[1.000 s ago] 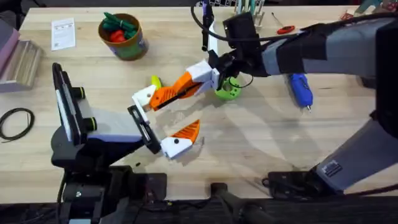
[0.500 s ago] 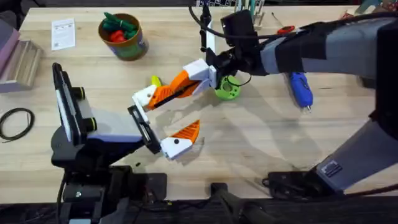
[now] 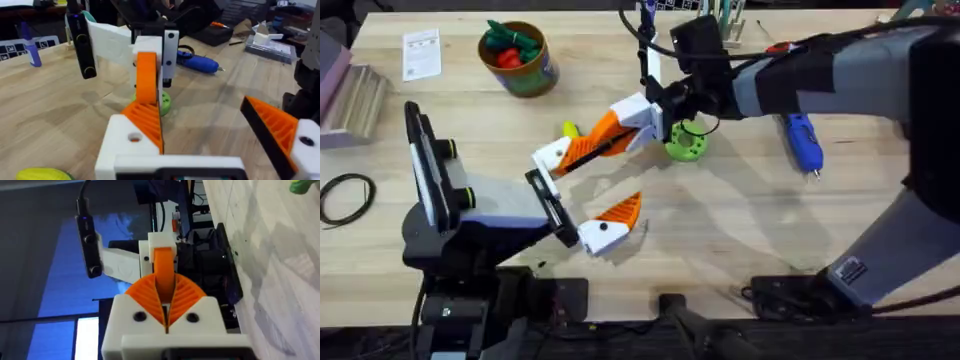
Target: Pick up the gripper from the table and insert it into the empty holder that is missing its gripper. Then pick up a screw, insert it into the mounting hole, and use the screwdriver to tighten it. Finally, clean up the table by picking up the vegetable and placing it into the bucket.
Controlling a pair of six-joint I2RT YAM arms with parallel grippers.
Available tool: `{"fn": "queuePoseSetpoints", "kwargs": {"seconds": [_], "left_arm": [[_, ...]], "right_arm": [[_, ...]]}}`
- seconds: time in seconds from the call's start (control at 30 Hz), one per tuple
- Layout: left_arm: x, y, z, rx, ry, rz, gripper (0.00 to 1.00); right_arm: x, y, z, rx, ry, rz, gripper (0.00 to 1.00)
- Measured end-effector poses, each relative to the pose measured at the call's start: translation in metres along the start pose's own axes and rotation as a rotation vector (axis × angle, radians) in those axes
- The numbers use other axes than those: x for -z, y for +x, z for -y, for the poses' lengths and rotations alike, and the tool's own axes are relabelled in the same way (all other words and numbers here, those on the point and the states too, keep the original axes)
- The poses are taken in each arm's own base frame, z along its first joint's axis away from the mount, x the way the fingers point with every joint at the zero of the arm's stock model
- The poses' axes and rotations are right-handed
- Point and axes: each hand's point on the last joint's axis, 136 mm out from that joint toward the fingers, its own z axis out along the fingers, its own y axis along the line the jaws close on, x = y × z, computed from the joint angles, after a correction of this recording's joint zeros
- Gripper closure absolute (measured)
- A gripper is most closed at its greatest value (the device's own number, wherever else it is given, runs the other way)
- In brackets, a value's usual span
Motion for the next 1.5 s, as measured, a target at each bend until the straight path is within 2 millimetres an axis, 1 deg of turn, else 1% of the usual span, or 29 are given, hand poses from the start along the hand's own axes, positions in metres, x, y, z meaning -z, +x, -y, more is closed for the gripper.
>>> {"fn": "queuePoseSetpoints", "kwargs": {"seconds": [0.33,0.43,0.6,0.73,1.5], "left_arm": [[0.0000,0.0000,0.0000,0.006,0.000,0.000,0.015],[0.0000,0.0001,0.0000,0.014,0.000,0.000,0.015],[0.0002,-0.0004,-0.0029,0.008,-0.016,0.002,0.015],[0.0002,-0.0002,-0.0023,0.014,-0.012,0.001,0.015],[0.0002,-0.0001,-0.0019,0.018,-0.010,0.001,0.014]], "right_arm": [[-0.0008,-0.0006,0.0003,0.004,0.004,0.002,0.993],[-0.0055,-0.0007,0.0008,0.012,0.012,0.001,0.993],[-0.0088,-0.0057,-0.0029,0.078,0.017,0.012,0.993],[-0.0090,-0.0031,0.0006,0.056,0.016,0.011,0.993],[-0.0086,-0.0027,0.0004,-0.002,0.014,0.010,0.993]]}}
